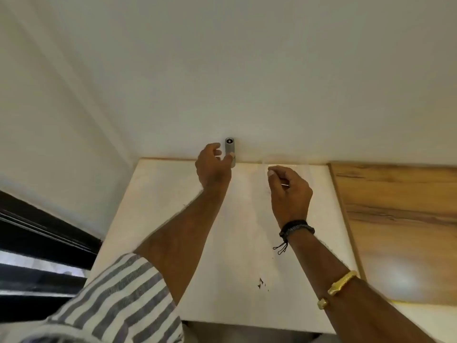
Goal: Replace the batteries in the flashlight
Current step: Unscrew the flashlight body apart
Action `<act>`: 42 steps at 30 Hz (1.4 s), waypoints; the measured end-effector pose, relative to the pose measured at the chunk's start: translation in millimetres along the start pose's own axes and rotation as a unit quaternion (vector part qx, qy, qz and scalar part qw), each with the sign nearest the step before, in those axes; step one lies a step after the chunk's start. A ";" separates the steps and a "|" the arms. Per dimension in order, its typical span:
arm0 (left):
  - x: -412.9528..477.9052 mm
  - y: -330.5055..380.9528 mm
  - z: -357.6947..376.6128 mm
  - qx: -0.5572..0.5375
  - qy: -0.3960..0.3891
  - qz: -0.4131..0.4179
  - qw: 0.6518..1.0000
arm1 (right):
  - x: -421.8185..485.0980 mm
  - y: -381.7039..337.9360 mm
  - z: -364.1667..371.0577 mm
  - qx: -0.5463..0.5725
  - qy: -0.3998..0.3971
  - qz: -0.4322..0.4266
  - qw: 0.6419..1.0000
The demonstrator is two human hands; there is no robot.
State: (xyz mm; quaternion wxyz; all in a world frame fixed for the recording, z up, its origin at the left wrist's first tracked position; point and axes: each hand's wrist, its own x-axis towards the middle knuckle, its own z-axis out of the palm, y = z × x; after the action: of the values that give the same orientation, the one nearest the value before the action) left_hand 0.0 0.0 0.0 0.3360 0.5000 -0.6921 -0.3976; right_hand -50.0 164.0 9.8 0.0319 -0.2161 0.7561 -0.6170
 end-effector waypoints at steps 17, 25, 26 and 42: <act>5.3 -5.9 20.5 -0.012 0.002 0.009 1.000 | 5.9 12.4 0.4 0.039 0.013 0.048 0.998; -69.4 -2.2 -30.5 -0.045 -0.021 0.059 0.997 | -36.3 -6.0 -23.4 0.041 0.005 0.045 0.998; -81.2 -2.8 -38.4 -0.047 -0.029 0.069 0.996 | -43.8 -8.3 -27.3 0.043 0.002 0.046 0.998; -235.7 -33.8 -113.4 0.110 -0.180 0.218 0.953 | -167.7 -20.7 -90.1 0.086 -0.084 0.087 0.989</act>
State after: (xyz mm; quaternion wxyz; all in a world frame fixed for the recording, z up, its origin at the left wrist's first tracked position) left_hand 176.8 195.6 6.1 0.2275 0.2906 -0.8728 -0.3195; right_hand 79.3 305.2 14.0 0.1677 -0.1968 0.7110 -0.6539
